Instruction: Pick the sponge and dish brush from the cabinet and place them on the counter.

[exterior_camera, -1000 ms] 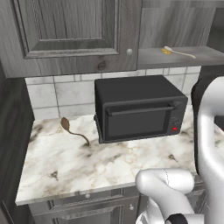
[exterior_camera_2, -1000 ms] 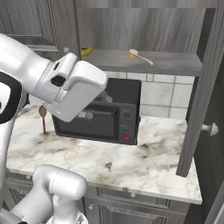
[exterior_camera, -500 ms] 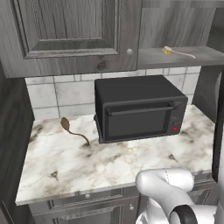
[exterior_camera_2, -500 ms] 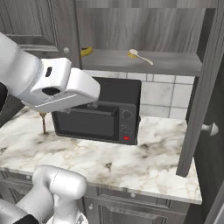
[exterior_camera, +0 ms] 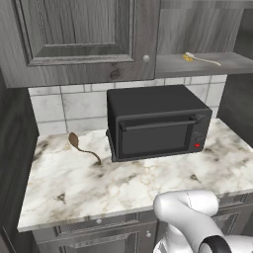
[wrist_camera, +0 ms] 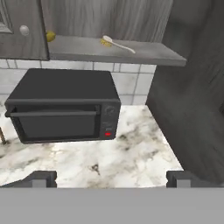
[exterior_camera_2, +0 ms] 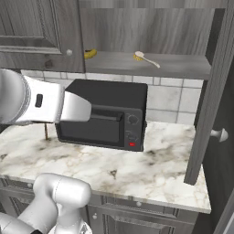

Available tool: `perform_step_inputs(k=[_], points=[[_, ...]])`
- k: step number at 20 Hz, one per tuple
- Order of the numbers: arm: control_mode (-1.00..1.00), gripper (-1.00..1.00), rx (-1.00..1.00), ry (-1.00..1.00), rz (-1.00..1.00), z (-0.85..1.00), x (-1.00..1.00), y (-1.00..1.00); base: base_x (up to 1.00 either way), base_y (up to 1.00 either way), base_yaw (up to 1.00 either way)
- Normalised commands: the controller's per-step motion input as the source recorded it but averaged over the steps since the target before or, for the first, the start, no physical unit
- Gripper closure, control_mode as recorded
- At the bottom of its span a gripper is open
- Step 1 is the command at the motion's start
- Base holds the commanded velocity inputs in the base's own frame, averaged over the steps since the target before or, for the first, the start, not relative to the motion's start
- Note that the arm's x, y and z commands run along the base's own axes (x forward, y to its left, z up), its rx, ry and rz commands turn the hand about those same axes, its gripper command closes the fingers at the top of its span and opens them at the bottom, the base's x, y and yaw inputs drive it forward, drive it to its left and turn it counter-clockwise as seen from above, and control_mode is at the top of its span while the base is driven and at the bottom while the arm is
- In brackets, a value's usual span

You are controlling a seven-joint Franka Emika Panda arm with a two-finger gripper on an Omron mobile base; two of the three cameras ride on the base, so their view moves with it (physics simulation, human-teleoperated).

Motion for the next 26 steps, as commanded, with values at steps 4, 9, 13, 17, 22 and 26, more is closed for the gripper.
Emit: perform_step_inputs(k=[4, 9, 13, 17, 22, 26], points=[[-1.00, -1.00, 0.07, -0.26, 0.12, 0.02, -0.23, 0.41, 0.00, 0.00, 0.00], [-1.00, -1.00, 0.00, -0.30, 0.02, 0.07, -0.29, 0.35, 0.00, 0.00, 0.00], [-1.00, -1.00, 0.00, -0.29, 0.03, 0.34, -0.52, 0.18, 0.00, 0.00, 0.00], [-1.00, -1.00, 0.01, -0.26, 0.07, 0.46, -0.37, 0.25, 0.00, 0.00, 0.00], [-1.00, -1.00, 0.00, -0.14, 0.02, 0.22, -0.25, 0.15, 0.00, 0.00, 0.00], [-1.00, -1.00, 0.00, -0.01, 0.00, 0.01, -0.04, 0.05, 0.00, 0.00, 0.00]])
